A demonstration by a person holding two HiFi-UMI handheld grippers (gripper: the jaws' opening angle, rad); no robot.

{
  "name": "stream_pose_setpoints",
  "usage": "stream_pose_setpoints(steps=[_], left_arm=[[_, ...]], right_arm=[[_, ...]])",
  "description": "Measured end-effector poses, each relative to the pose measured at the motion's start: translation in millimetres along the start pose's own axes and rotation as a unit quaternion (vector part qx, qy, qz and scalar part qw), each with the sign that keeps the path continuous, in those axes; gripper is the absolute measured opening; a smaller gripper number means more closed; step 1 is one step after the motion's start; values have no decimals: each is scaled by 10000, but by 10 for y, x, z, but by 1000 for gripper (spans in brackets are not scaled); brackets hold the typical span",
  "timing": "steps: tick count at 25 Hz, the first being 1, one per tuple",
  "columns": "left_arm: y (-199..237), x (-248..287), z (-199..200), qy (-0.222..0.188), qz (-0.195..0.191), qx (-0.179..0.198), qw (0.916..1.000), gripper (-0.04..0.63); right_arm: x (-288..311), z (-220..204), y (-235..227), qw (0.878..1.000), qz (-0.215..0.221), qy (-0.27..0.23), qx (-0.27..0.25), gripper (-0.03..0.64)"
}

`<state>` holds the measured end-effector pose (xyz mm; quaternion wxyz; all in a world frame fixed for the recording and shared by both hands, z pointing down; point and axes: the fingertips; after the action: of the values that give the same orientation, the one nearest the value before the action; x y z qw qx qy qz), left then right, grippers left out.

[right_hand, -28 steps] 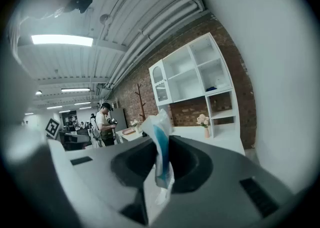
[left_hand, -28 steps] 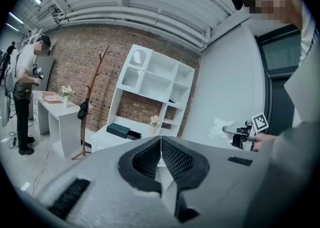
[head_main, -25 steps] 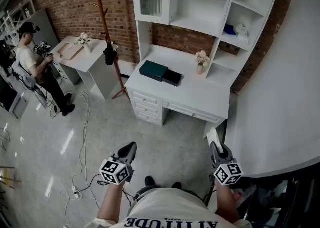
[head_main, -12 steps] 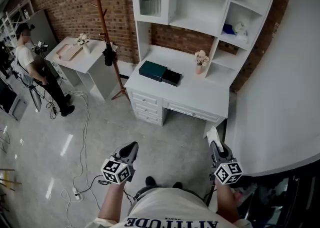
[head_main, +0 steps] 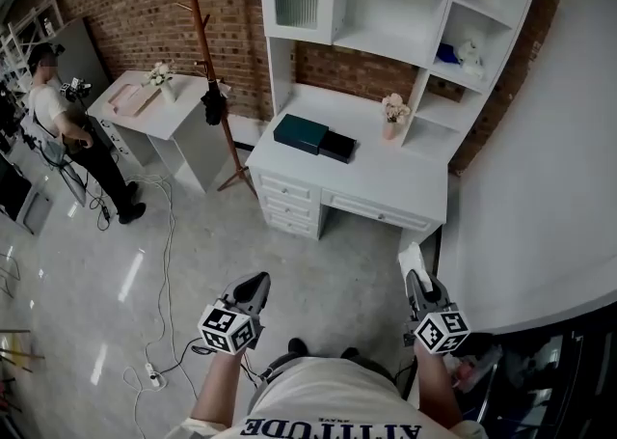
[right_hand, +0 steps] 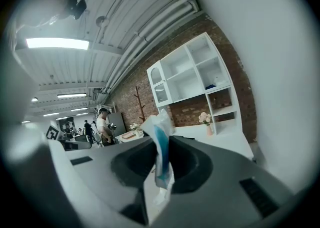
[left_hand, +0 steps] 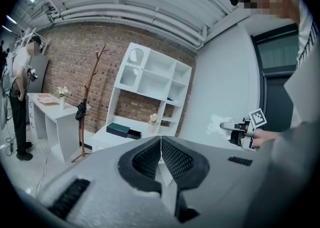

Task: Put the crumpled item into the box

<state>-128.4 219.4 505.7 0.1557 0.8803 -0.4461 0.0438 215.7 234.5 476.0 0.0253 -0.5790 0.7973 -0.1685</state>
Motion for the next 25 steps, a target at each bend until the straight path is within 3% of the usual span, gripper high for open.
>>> stream_pose_setpoints(steps=[13, 25], left_arm=[[519, -165, -18, 93, -134, -4, 9999, 28], [805, 13, 35, 101, -1, -60, 9999, 28]], right_arm=[[194, -204, 529, 9999, -129, 11, 86, 77], [457, -191, 407, 9997, -191, 113, 105, 77]])
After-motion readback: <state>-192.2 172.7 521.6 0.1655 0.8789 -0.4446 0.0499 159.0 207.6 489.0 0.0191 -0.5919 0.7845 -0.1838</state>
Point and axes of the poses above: the fingertips, and each gripper's own axes: x forward along the fingers, y to its left, z out of its top, and after that the axes turned 1 degree about x, right-handed
